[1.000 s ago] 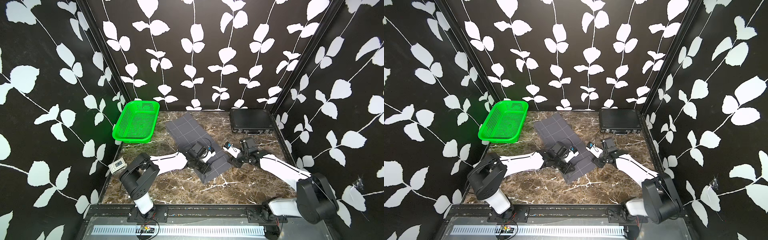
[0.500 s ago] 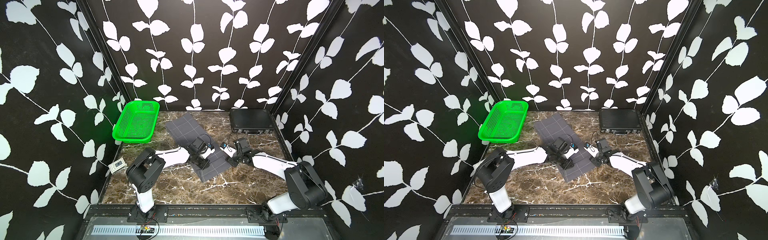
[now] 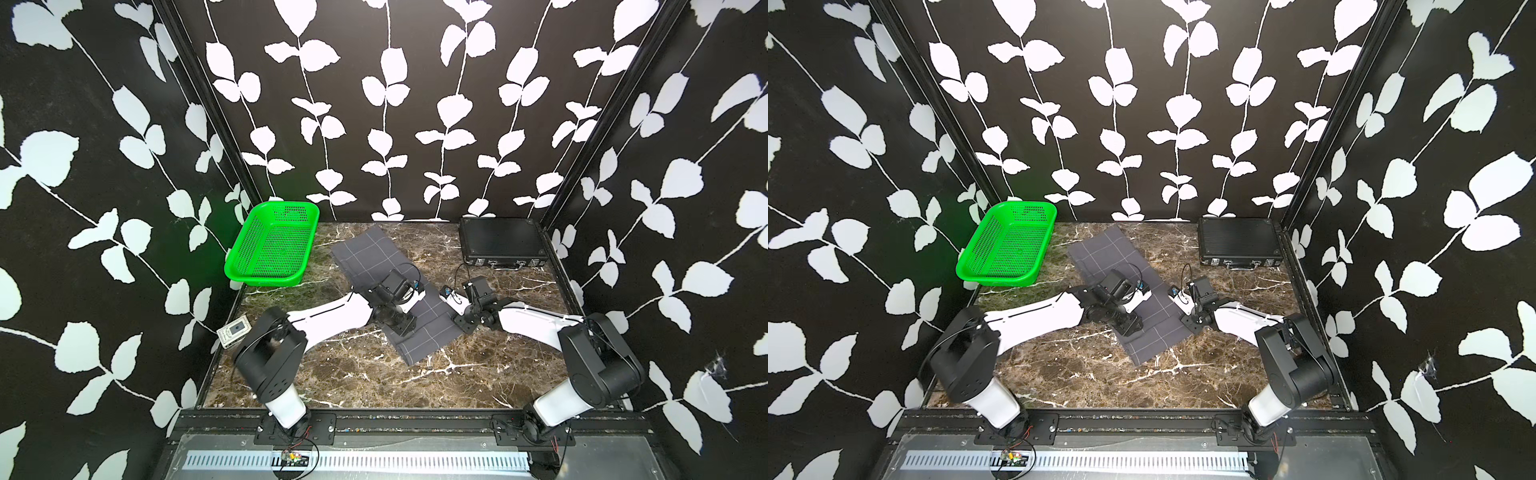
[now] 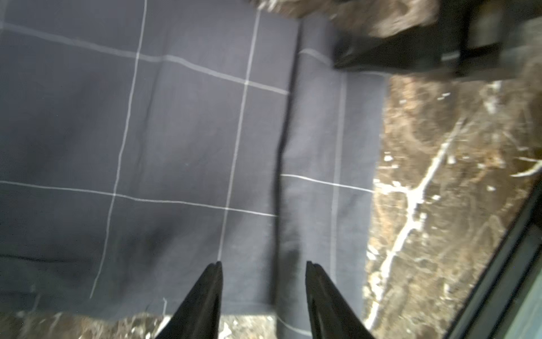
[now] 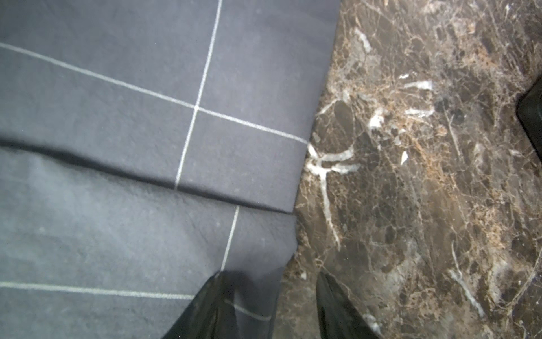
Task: Roll up the pillowcase
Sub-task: Roll the pillowcase at the center of the board.
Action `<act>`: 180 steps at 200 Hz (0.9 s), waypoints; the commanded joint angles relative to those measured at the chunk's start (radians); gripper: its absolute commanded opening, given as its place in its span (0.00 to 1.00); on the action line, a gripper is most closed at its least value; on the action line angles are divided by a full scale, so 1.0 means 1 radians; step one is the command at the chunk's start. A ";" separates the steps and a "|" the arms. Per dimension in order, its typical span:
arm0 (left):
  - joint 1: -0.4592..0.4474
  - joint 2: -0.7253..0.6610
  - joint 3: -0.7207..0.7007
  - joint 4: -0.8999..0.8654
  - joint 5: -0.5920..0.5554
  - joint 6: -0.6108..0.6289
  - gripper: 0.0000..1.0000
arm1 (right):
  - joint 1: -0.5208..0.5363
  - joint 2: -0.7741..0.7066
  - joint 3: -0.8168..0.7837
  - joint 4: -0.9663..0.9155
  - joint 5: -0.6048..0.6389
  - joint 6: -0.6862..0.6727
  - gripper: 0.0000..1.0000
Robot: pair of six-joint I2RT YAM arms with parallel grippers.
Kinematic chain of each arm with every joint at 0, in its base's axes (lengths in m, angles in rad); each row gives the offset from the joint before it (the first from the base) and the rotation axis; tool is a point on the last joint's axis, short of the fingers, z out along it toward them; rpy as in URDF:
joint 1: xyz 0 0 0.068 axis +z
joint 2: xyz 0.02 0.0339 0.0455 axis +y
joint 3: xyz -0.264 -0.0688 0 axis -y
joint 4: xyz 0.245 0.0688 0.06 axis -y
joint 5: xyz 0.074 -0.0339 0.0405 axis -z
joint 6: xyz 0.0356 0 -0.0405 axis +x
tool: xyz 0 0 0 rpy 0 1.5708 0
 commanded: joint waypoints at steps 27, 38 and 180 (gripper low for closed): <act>-0.123 0.050 -0.045 -0.047 -0.130 -0.042 0.50 | 0.005 -0.095 -0.007 -0.034 0.002 -0.021 0.53; -0.127 0.077 -0.039 -0.067 -0.179 -0.038 0.49 | 0.005 -0.139 -0.030 -0.012 -0.043 -0.053 0.54; -0.054 0.039 -0.170 -0.007 -0.201 0.024 0.48 | 0.162 -0.311 -0.197 -0.056 -0.267 -0.617 0.58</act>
